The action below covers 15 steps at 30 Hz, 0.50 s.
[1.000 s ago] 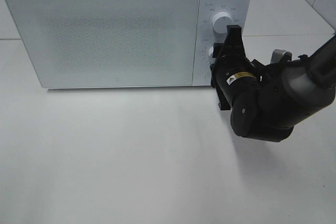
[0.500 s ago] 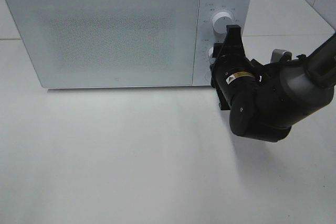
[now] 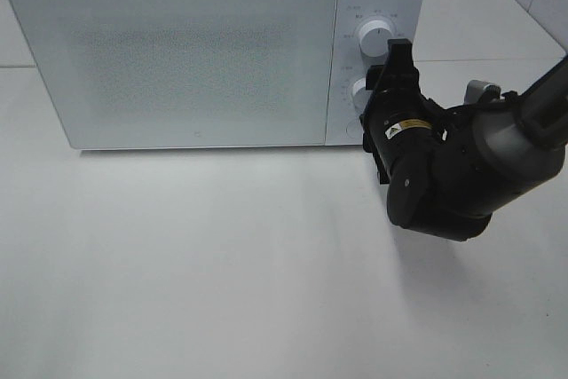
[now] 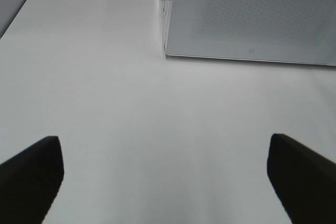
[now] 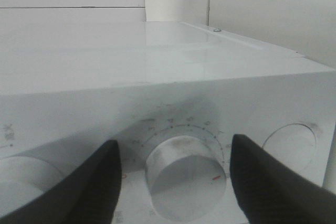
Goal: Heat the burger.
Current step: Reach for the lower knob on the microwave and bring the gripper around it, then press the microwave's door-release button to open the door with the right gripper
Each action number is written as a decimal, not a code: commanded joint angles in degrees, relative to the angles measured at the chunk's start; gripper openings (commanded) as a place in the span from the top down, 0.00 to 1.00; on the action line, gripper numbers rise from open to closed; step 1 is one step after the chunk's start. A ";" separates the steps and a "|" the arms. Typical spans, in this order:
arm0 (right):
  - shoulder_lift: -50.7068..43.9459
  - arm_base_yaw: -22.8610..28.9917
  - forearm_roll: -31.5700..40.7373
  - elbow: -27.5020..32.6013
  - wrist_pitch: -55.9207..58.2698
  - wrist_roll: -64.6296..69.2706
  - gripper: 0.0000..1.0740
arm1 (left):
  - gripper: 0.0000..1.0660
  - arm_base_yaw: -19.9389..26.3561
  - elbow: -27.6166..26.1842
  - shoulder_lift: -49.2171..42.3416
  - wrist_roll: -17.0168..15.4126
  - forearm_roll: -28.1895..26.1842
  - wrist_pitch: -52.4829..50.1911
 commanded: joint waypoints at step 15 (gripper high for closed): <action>-5.16 -0.80 -6.25 4.41 -2.98 -4.13 0.40 | 0.08 0.23 0.23 -1.09 -0.06 0.06 -0.17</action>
